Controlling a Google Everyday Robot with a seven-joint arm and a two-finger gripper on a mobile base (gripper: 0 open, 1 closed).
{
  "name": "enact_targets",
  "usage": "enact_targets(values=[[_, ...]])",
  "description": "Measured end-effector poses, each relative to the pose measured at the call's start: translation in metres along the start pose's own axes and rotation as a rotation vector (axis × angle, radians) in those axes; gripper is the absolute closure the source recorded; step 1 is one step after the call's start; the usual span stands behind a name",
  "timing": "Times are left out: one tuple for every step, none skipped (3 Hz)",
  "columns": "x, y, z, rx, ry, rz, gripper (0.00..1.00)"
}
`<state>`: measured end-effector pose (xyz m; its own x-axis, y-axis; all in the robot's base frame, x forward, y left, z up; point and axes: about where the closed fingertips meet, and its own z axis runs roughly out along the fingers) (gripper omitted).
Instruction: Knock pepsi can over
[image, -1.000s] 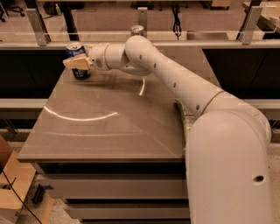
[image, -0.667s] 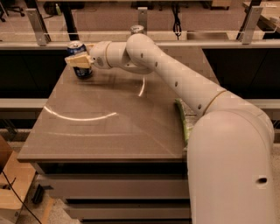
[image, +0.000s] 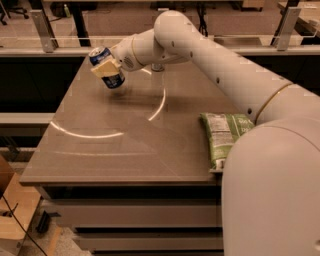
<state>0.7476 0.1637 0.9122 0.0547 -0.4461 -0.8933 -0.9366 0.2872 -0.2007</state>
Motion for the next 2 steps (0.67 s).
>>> enact_targets(values=[[0.022, 0.014, -0.035, -0.045, 0.233, -0.092, 1.0], [0.054, 0.032, -0.056, -0.126, 0.44, -0.155, 0.82]])
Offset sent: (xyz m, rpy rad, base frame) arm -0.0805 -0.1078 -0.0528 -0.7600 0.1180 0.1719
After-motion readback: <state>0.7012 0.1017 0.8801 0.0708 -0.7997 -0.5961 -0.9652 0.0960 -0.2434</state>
